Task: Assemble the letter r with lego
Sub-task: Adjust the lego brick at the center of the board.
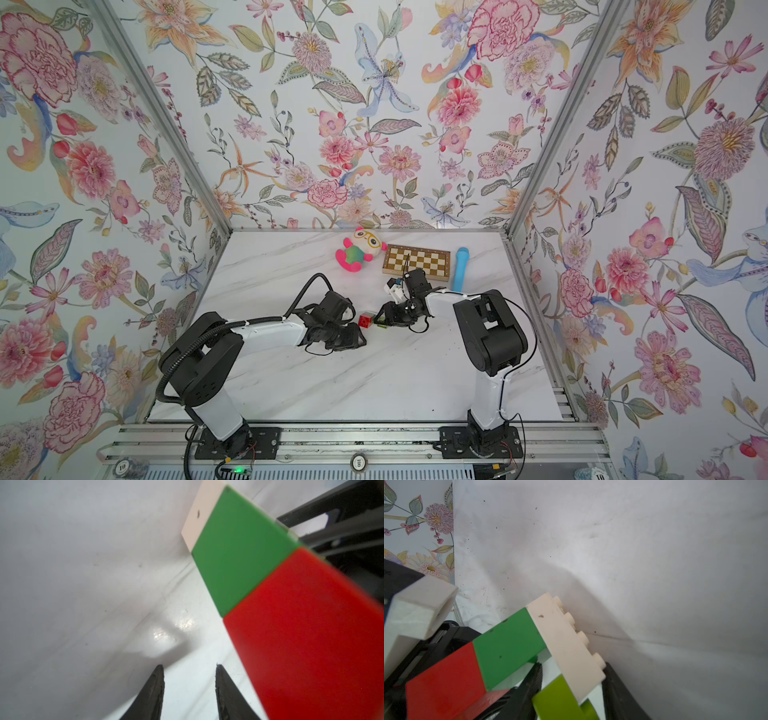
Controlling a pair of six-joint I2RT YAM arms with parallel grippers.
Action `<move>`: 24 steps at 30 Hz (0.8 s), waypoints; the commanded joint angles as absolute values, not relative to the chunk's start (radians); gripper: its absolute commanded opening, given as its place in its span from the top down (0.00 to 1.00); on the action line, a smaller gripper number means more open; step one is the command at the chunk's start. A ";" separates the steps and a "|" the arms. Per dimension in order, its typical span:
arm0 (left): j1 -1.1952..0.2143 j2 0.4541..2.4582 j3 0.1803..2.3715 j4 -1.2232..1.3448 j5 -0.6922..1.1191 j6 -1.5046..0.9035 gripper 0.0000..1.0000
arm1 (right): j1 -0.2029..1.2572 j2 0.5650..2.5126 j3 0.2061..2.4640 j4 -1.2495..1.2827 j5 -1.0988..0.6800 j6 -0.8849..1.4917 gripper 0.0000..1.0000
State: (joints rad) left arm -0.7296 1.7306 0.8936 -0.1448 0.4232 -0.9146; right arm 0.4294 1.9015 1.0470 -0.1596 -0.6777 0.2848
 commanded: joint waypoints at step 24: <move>-0.752 1.732 0.824 -0.272 0.425 -0.900 0.57 | 0.433 1.723 0.887 -0.090 -0.556 0.322 0.32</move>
